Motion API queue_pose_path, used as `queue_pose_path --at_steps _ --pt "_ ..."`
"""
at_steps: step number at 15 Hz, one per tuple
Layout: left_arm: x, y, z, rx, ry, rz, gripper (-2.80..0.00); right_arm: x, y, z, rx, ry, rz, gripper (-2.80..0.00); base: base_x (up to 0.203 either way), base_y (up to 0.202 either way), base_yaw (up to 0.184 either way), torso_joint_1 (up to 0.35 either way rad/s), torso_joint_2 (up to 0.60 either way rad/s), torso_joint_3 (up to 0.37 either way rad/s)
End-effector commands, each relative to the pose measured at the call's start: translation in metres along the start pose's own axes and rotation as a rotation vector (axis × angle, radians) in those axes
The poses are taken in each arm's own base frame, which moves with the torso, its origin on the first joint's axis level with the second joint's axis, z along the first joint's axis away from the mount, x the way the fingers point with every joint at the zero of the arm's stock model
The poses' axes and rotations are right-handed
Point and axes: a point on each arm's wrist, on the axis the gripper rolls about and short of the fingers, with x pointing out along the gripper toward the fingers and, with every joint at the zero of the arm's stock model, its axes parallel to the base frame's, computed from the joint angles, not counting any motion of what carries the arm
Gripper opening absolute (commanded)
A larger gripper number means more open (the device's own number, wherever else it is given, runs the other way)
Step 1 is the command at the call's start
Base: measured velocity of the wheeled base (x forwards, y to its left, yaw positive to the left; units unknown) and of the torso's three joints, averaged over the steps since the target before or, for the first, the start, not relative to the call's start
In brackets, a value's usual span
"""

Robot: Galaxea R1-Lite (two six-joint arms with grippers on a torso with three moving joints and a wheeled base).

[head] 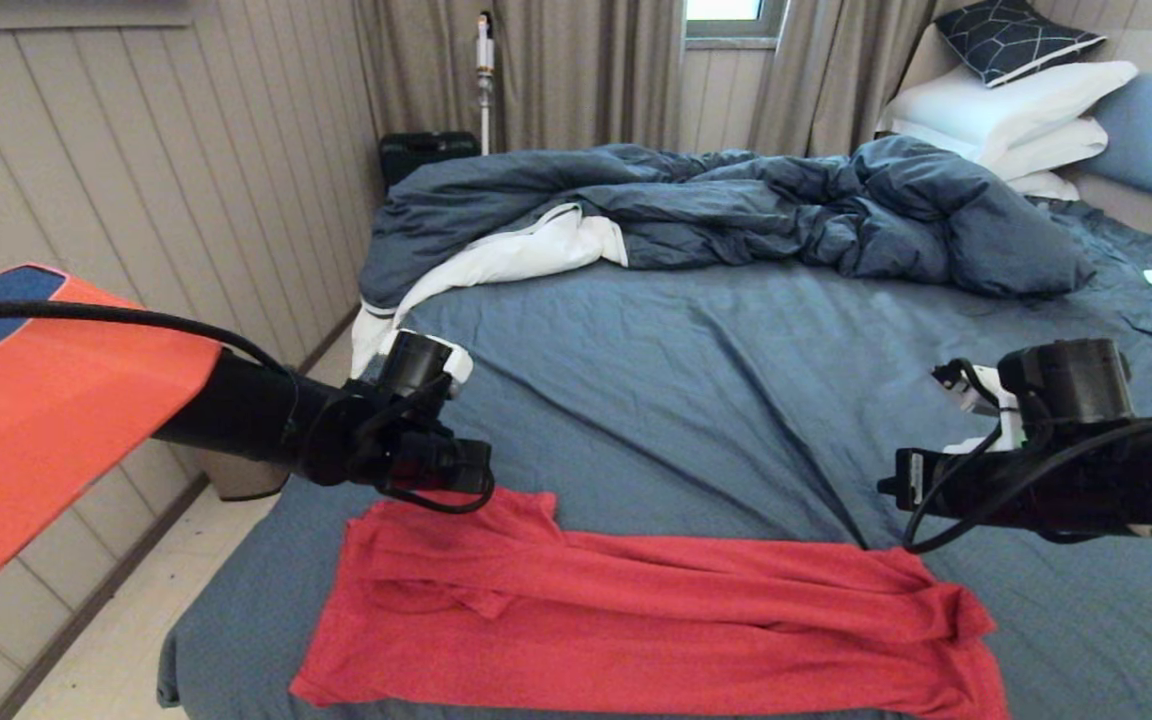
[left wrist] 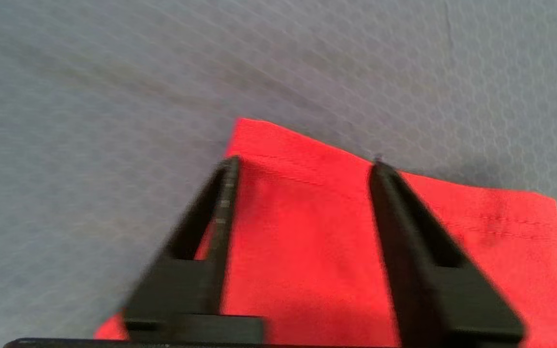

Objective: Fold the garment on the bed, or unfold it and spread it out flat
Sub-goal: Fold the red T-shirt

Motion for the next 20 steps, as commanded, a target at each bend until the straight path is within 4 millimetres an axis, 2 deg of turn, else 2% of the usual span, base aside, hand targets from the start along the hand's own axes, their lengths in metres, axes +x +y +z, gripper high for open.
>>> queue_pose_path --at_steps 1,6,7,12,15,16,18,20 --pt "0.007 0.0 -0.002 0.0 0.012 0.004 0.0 0.004 -0.001 -0.001 0.002 0.007 0.0 -2.8 0.0 0.0 0.0 0.0 0.0 0.0" --pt "0.011 0.0 -0.005 -0.011 0.025 0.005 0.0 0.008 -0.001 -0.001 0.002 0.009 -0.001 -2.8 0.0 0.0 0.0 0.0 0.0 0.0" --pt "0.01 0.0 -0.004 -0.011 0.022 0.005 -2.8 0.008 -0.001 -0.001 0.003 0.012 -0.001 -2.8 0.0 0.0 0.0 0.0 0.0 0.0" --pt "-0.002 0.001 -0.003 -0.037 0.01 -0.01 -2.8 0.009 -0.003 -0.002 0.005 0.017 -0.005 -2.8 0.0 0.0 0.0 0.0 0.0 0.0" --pt "-0.026 0.005 -0.007 -0.05 -0.004 -0.014 -2.8 0.008 -0.003 -0.003 0.006 0.018 -0.005 -2.8 0.0 0.0 0.0 0.0 0.0 0.0" --pt "-0.041 0.007 -0.009 -0.053 -0.012 -0.017 -2.8 0.006 -0.002 -0.004 0.006 0.015 -0.004 -2.8 0.0 0.0 0.0 0.0 0.0 0.0" --pt "-0.069 0.015 -0.033 -0.064 0.01 -0.016 -2.8 -0.006 -0.001 -0.006 0.003 -0.004 -0.001 -2.8 0.0 0.0 0.0 0.0 0.0 0.0" --pt "-0.086 0.019 -0.064 -0.059 0.025 -0.023 -2.8 -0.011 -0.001 -0.011 0.003 0.001 -0.001 -2.8 0.0 0.0 0.0 0.0 0.0 0.0"
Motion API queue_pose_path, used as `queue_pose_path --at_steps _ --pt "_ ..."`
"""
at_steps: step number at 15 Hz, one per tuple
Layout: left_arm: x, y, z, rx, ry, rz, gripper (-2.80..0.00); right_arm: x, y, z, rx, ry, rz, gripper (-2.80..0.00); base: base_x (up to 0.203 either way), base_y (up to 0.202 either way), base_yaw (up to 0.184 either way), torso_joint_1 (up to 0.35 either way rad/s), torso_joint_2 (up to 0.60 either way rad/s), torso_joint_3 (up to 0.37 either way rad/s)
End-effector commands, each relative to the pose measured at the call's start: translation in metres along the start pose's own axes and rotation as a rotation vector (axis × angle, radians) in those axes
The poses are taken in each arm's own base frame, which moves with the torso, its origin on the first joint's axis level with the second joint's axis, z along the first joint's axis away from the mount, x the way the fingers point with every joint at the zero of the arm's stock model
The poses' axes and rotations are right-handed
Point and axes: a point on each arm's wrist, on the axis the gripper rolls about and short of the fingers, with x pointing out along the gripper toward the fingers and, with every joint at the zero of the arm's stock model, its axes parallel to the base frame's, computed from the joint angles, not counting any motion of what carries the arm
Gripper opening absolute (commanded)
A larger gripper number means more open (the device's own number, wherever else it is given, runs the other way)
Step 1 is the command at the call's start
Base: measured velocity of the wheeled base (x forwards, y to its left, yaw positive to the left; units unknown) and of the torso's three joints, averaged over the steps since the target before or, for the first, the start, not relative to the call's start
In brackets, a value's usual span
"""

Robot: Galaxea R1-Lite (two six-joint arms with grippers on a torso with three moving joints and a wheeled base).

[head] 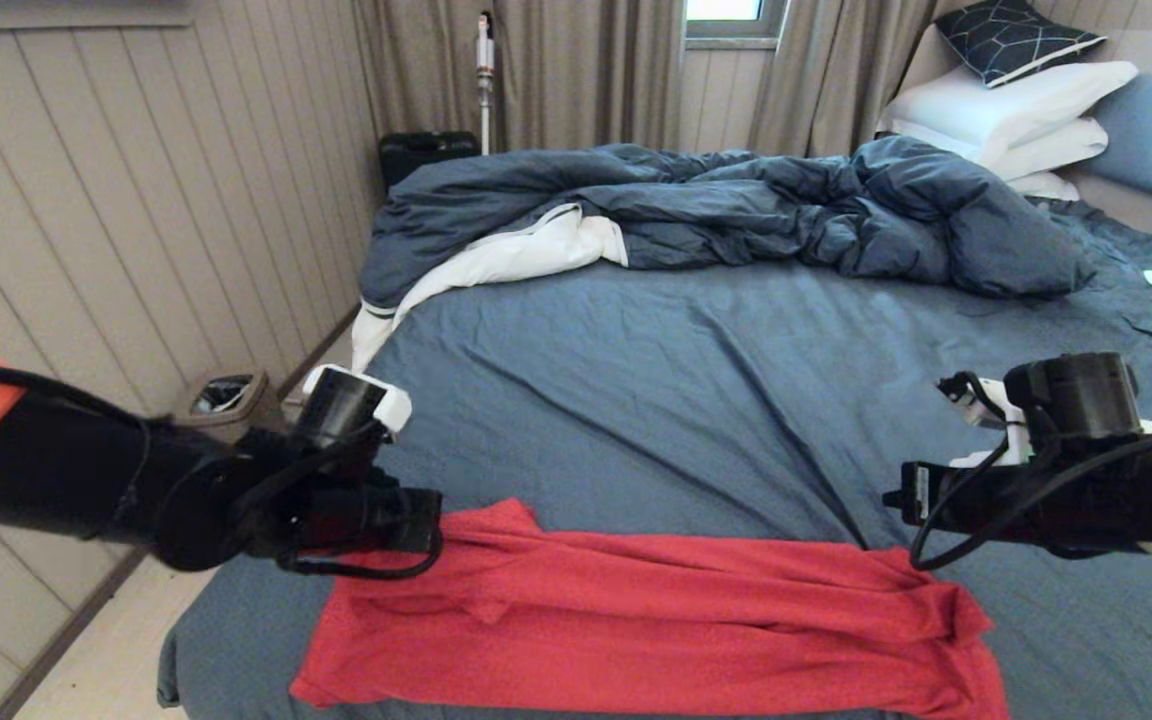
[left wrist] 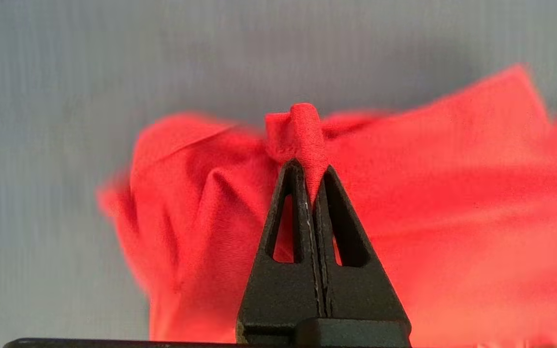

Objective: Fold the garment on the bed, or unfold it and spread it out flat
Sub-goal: Fold the red T-shirt

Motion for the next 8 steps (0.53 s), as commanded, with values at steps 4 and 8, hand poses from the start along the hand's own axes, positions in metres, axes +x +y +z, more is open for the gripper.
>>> queue_pose_path --at_steps 4,8 --pt "-0.045 -0.001 -0.057 0.049 -0.079 -0.074 -2.8 -0.013 0.0 -0.01 0.001 -0.001 0.001 -2.8 0.0 0.0 0.0 0.0 0.0 0.0" --pt "-0.049 -0.006 -0.062 0.041 -0.094 -0.097 -2.8 -0.014 -0.001 -0.016 0.003 0.014 -0.002 -2.8 0.0 0.0 0.0 0.0 0.0 0.0"
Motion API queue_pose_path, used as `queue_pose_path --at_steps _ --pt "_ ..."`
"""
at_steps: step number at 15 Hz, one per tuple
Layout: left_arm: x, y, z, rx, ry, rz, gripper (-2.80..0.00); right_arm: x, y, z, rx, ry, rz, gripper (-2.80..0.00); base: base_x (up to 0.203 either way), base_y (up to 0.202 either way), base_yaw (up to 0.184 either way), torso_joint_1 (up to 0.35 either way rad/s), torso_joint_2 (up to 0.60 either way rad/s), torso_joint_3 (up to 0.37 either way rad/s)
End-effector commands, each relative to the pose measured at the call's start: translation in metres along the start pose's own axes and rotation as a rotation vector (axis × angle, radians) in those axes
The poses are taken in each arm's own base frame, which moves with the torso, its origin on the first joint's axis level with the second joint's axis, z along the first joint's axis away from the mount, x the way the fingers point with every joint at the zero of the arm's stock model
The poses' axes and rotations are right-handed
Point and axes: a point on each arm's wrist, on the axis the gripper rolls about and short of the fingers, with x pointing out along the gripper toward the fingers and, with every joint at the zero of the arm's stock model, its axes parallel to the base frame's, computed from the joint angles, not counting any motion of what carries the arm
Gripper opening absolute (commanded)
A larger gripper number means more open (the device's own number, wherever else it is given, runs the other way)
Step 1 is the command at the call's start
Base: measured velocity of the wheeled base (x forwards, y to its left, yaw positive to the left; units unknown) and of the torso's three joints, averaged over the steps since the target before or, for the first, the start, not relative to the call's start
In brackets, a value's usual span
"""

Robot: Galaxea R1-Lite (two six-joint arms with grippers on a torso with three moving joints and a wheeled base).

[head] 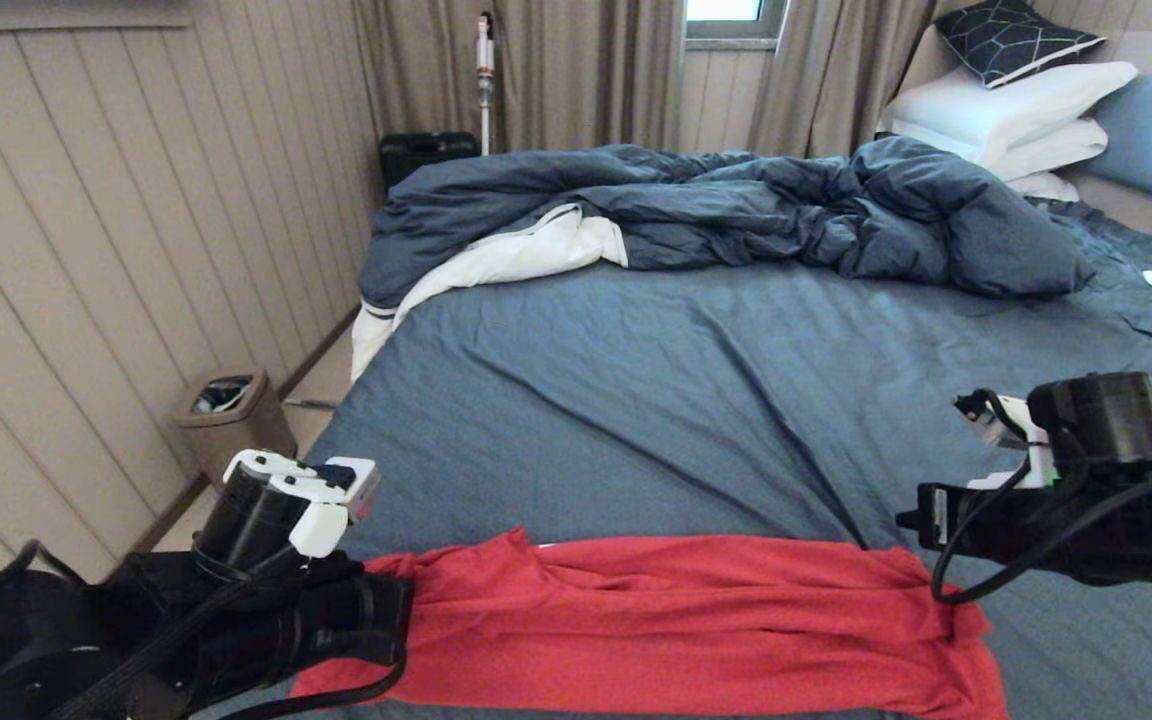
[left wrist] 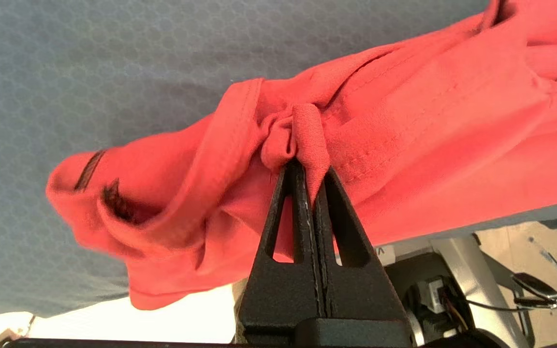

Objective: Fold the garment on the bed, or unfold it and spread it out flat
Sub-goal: Fold the red T-shirt

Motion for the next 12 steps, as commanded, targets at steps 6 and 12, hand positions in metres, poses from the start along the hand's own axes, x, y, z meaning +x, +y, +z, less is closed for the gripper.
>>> queue_pose_path --at_steps 6,12 --pt "-0.003 -0.011 0.03 -0.013 -0.115 -0.007 -2.8 0.005 0.001 0.0 -0.006 -0.017 0.007 -2.8 0.0 0.0 0.0 0.0 0.0 0.0" --pt "-0.009 -0.013 0.04 -0.022 -0.167 0.01 -2.8 0.007 0.001 0.001 -0.007 -0.015 0.009 -2.8 0.0 0.0 0.0 0.0 0.0 0.0"
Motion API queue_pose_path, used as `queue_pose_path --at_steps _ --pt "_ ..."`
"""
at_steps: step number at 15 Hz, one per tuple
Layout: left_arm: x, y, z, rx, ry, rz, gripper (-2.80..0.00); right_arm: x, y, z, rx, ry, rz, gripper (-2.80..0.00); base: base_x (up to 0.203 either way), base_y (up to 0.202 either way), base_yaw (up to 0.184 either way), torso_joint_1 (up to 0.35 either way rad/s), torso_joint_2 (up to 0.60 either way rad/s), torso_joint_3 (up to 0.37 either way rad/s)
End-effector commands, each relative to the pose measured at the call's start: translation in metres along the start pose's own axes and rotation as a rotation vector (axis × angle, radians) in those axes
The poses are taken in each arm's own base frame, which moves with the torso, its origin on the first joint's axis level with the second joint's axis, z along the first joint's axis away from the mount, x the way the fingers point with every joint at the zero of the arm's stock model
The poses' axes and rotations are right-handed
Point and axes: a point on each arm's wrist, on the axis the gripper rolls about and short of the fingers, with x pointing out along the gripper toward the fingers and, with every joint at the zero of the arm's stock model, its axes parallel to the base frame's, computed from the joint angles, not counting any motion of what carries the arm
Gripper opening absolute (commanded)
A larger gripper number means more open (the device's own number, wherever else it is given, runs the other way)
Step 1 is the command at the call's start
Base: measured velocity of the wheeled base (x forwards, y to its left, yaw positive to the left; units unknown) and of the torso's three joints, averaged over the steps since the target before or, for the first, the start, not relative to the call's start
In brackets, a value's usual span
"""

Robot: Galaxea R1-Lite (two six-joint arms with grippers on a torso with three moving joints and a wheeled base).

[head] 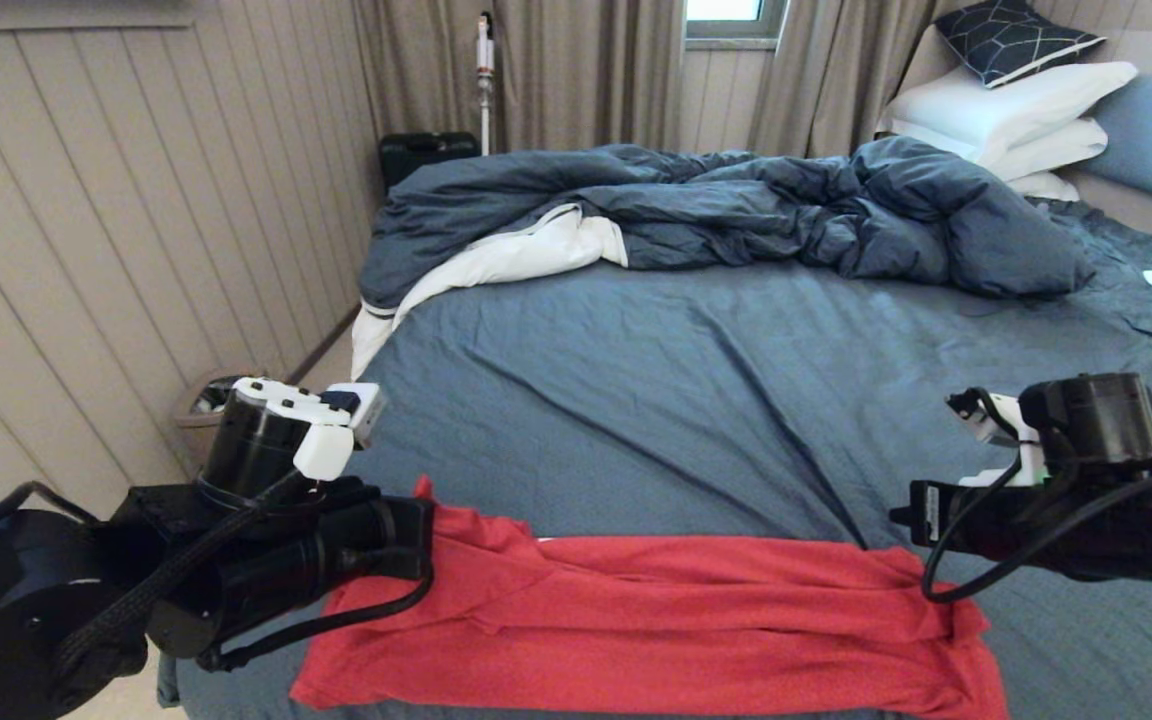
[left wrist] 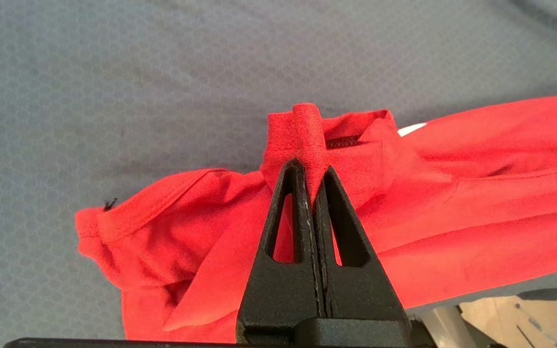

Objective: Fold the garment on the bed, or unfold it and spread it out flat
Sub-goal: Fold the red T-shirt

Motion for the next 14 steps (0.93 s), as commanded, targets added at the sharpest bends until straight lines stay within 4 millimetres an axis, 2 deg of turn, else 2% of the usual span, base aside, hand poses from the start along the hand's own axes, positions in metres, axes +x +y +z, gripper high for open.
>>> queue_pose_path --at_steps 1,3,6,8,14 --pt "-0.004 0.003 -0.005 0.0 0.005 0.01 -2.8 0.001 0.0 -0.001 0.0 0.005 0.003 -2.8 0.0 0.0 0.0 0.0 0.0 0.0" --pt "-0.017 0.005 -0.013 0.006 0.0 0.013 -2.8 0.002 0.0 -0.001 0.001 0.008 0.002 -2.8 0.0 0.0 0.0 0.0 0.0 0.0" --pt "-0.03 0.002 -0.041 0.052 0.062 -0.02 -2.8 0.003 0.001 -0.003 -0.001 0.015 0.004 -2.8 0.0 0.0 0.0 0.0 0.0 0.0" --pt "-0.028 0.001 -0.053 0.066 0.096 -0.031 -2.8 0.004 0.0 -0.004 -0.001 0.023 0.003 -2.8 0.0 0.0 0.0 0.0 0.0 0.0" --pt "-0.027 -0.003 -0.073 0.065 0.134 -0.05 -2.8 0.009 -0.001 -0.007 0.003 0.043 -0.002 -2.8 0.0 0.0 0.0 0.0 0.0 0.0"
